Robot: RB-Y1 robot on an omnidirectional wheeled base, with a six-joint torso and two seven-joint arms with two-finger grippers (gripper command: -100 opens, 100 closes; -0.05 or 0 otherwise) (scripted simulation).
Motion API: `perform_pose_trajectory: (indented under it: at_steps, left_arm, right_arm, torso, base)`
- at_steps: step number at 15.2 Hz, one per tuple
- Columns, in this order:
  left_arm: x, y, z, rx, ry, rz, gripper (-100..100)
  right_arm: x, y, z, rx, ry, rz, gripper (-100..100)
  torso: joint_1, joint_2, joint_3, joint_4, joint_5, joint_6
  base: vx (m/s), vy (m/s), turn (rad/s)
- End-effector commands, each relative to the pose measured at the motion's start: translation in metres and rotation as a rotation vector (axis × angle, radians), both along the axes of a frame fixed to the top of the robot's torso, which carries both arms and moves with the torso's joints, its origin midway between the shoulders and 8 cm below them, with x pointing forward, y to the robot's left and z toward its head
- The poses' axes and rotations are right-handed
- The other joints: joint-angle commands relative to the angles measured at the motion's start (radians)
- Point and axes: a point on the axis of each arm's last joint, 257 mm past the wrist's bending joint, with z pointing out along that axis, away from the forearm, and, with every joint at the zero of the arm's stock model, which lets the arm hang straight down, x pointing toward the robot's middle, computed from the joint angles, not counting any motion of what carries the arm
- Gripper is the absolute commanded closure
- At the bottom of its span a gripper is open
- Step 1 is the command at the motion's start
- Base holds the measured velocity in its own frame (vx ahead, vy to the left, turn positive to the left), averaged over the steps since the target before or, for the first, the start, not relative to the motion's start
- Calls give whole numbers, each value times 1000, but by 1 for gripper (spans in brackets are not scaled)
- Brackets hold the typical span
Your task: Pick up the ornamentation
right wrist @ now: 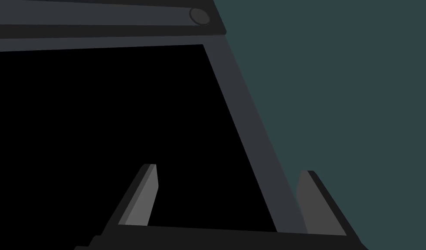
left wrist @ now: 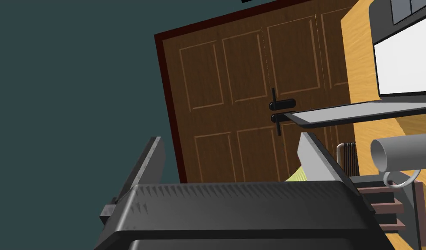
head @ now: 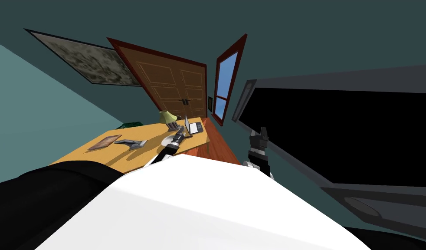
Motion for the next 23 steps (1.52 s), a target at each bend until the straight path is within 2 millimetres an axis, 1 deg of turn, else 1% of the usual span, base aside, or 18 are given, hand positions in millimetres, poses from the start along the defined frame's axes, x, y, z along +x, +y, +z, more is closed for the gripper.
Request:
perform_pose_trajectory:
  at_steps: [1,2,4,5,6,7,8,9,11,12,13,14,15,16,18,20,22,23]
  left_arm:
    - [-5,13,-24,-30,64,15,-100]
    - [-9,25,-44,-32,126,23,-100]
    - [-10,29,-48,-55,133,32,-100]
    - [-17,45,-72,-68,205,50,-100]
    - [-17,46,-72,-81,204,53,-100]
    - [-25,61,-92,-87,271,68,-100]
    - [-26,64,-96,-108,276,77,-100]
    - [-35,78,-115,-112,341,94,-100]
    - [-37,82,-119,-135,347,105,-100]
    - [-50,100,-142,-150,420,135,-100]
    - [-51,101,-142,-163,419,138,-100]
    - [-64,118,-160,-173,483,165,-100]
    - [-66,120,-163,-192,489,174,-100]
    - [-80,137,-180,-201,552,202,-100]
    - [-95,154,-197,-231,614,238,-100]
    - [-101,159,-202,-252,624,257,-100]
    - [-121,178,-220,-283,688,303,-100]
    - [-121,178,-220,-283,688,303,-100]
  right_arm:
    - [0,0,0,0,0,0,0]
    - [0,0,0,0,0,0,0]
    - [0,0,0,0,0,0,0]
    - [0,0,0,0,0,0,0]
    - [0,0,0,0,0,0,0]
    - [0,0,0,0,0,0,0]
    - [0,0,0,0,0,0,0]
    - [0,0,0,0,0,0,0]
    - [0,0,0,0,0,0,0]
    - [0,0,0,0,0,0,0]
    - [0,0,0,0,0,0,0]
    - [0,0,0,0,0,0,0]
    - [0,0,0,0,0,0,0]
    - [0,0,0,0,0,0,0]
    - [0,0,0,0,0,0,0]
    - [0,0,0,0,0,0,0]
    - [0,0,0,0,0,0,0]
    - [0,0,0,0,0,0,0]
  torso:
    - [0,0,0,0,0,0]
    - [0,0,0,0,0,0]
    - [0,-1,0,0,0,0]
    - [0,-1,-1,0,0,-1]
    - [0,-2,-1,0,0,0]
    - [-1,-2,-1,0,0,0]
    - [0,-2,-1,0,0,0]
    - [0,-2,-1,0,0,0]
    - [-1,-3,-1,-1,0,0]
    - [-1,-3,-2,-1,0,-1]
    - [-1,-3,-2,-1,0,0]
    - [-1,-3,-2,-1,0,0]
    - [-1,-4,-2,-1,0,0]
    - [-1,-4,-2,-1,0,0]
    - [-1,-5,-3,-1,0,0]
    - [-1,-6,-3,-1,0,0]
    - [-1,-6,-3,-1,0,0]
    - [-1,-6,-3,-1,0,0]
  base:
    - [-44,8,-156]
    - [-45,1,-204]
    - [-33,2,-117]
    - [-23,-2,-142]
    - [-23,-1,-167]
    - [-26,-2,-206]
    - [-24,-2,-207]
    - [-21,-6,-262]
    - [-14,-4,-127]
    - [-4,-9,-161]
    - [-3,-8,-179]
    - [2,-10,-234]
    - [5,-8,-201]
    - [12,-11,-262]
    - [18,-11,-230]
    - [20,-9,-122]
    - [28,-7,-165]
    - [22,-2,-85]
